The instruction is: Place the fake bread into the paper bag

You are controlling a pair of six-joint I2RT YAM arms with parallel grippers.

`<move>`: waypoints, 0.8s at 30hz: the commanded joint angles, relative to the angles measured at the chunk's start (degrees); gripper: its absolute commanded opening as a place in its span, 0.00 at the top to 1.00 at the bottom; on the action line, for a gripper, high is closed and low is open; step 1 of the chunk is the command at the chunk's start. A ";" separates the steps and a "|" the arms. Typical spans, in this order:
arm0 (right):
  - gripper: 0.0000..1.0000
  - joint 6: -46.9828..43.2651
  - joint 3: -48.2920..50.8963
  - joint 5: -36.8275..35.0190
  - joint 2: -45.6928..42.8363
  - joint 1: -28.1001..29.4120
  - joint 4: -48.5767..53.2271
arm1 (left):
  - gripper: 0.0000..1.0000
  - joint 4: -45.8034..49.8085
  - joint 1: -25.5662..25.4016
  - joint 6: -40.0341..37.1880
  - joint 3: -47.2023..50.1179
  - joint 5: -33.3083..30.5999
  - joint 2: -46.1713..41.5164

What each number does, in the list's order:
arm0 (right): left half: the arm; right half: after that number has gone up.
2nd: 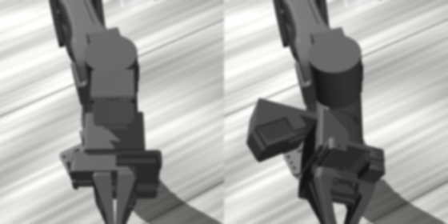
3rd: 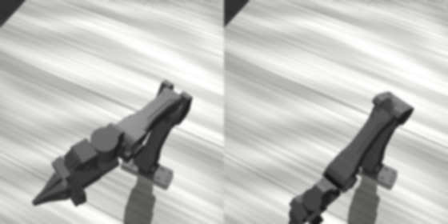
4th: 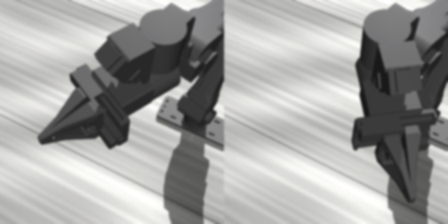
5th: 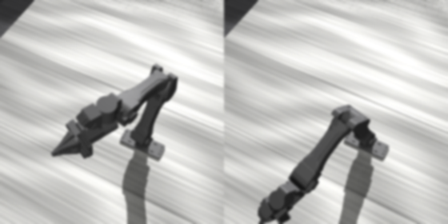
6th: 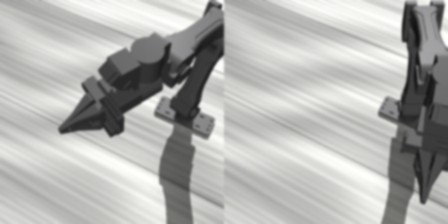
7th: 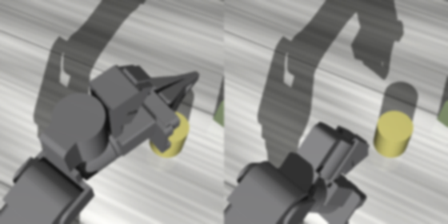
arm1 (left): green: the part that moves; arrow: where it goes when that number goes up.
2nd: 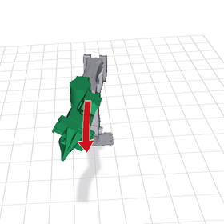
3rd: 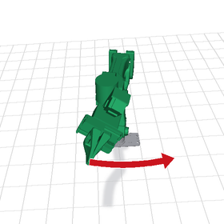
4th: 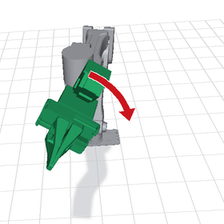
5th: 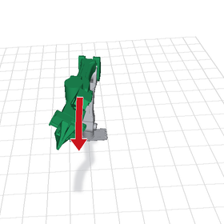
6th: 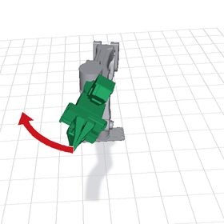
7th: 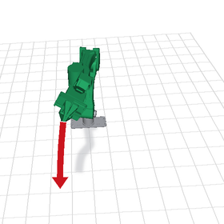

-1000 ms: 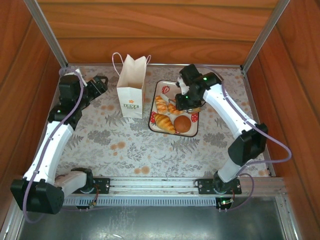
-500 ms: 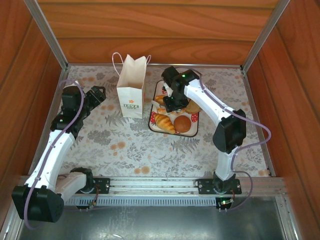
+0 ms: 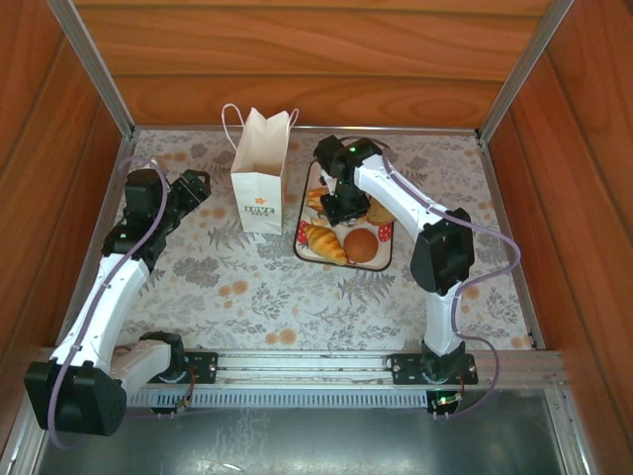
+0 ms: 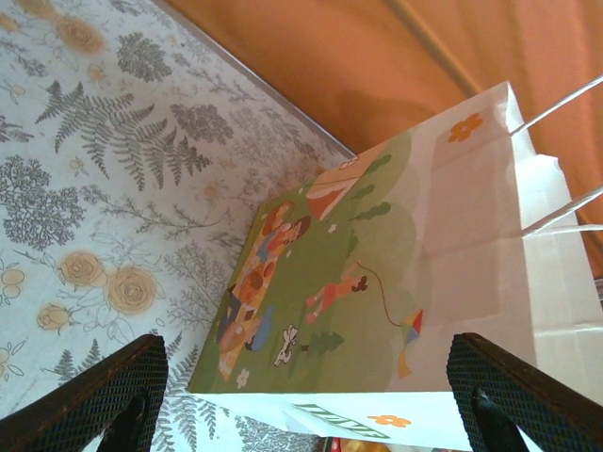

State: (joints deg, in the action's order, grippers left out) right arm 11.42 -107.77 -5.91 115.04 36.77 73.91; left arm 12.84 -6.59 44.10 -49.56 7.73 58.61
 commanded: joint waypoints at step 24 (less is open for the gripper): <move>0.53 -0.98 -6.64 -1.82 5.28 1.29 1.56 | 0.17 -2.12 0.41 2.15 -0.71 1.70 1.83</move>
State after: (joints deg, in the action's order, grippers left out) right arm 10.98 -112.25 -7.44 119.07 37.54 74.61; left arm 11.68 -6.59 45.95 -49.56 8.67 59.96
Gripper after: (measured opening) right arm 0.469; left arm 0.826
